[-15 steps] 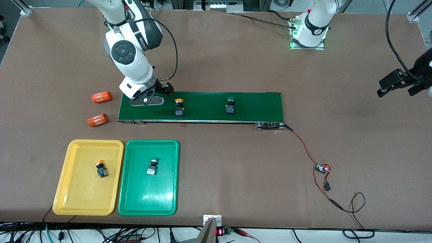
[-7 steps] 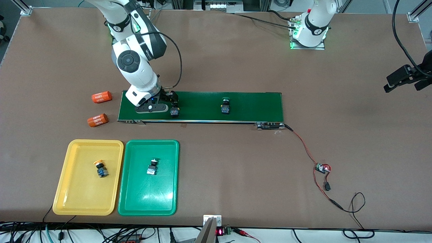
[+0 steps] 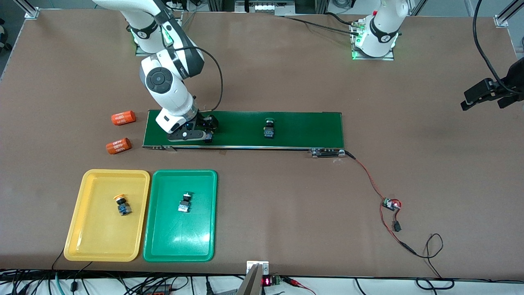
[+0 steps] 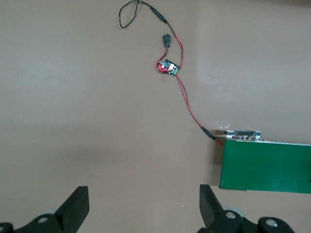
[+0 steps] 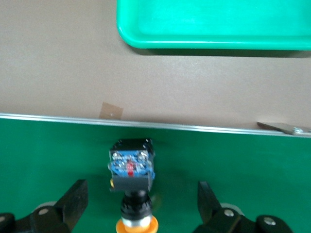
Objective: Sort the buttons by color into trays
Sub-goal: 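Lower the right gripper and grasp the next orange-capped button on the belt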
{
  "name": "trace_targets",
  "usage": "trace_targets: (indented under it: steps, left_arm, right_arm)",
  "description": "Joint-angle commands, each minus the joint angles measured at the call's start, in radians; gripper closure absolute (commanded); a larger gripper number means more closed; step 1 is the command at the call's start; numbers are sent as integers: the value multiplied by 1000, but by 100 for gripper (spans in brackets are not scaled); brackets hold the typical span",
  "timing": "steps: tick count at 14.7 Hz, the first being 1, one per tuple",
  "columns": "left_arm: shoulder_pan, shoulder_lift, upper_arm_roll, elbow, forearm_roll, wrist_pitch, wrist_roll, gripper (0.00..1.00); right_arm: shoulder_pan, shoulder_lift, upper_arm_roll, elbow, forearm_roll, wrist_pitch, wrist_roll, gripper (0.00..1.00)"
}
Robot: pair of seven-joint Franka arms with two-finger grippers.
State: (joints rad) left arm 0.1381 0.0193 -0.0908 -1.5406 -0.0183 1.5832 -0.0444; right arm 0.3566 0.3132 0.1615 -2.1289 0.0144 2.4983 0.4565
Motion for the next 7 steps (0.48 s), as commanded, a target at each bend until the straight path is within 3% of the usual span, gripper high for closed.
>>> trace_targets:
  steps: [1,3,4,5,7]
  left_arm:
    - [26,-22,-3,-19,-15,-6,20,0]
    - [26,-19,-3,-19,-14,4,21,0]
    - [26,-19,-3,-21,-12,18,20,0]
    - [26,-21,-4,-22,-9,18,21,0]
    - [28,-19,-1,-24,-9,18,21,0]
  right_arm:
    - [5,46,-4,6,-10,62,5,0]
    - [5,53,-5,6,-10,73,2,0]
    - [2,55,-7,4,-11,73,-4,7]
    - [-2,55,-7,6,-11,71,-9,19]
    - [-10,52,-10,7,-11,67,-45,59]
